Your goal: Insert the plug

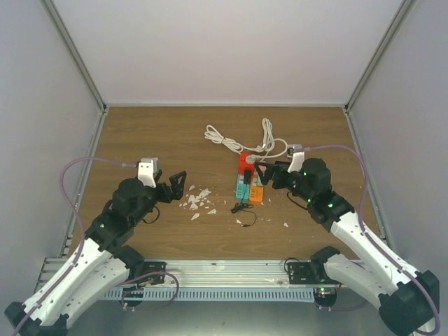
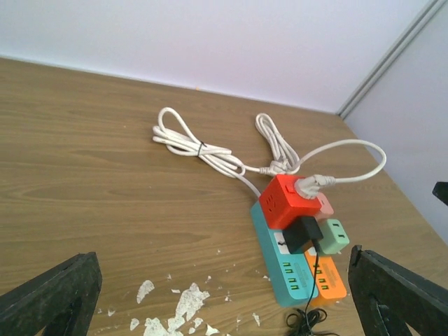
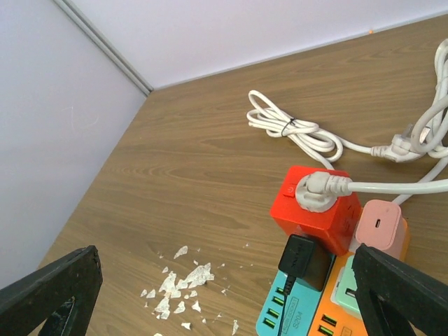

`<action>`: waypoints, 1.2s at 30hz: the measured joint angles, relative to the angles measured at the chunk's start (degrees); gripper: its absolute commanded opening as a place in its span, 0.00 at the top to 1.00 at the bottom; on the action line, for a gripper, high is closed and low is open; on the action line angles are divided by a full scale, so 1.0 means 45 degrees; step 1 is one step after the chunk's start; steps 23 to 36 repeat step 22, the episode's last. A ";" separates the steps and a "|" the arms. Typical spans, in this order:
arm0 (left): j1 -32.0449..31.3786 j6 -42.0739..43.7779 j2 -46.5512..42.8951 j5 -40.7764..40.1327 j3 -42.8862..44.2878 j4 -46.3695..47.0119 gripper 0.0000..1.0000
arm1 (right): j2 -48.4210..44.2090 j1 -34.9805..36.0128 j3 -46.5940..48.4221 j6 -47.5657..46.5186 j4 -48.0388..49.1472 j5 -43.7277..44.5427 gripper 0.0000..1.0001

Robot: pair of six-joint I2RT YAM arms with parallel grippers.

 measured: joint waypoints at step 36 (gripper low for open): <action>0.0000 0.0005 -0.1005 -0.0699 -0.0121 -0.0534 0.01 | 0.0165 0.0005 -0.0933 -0.0432 0.0087 0.1316 0.00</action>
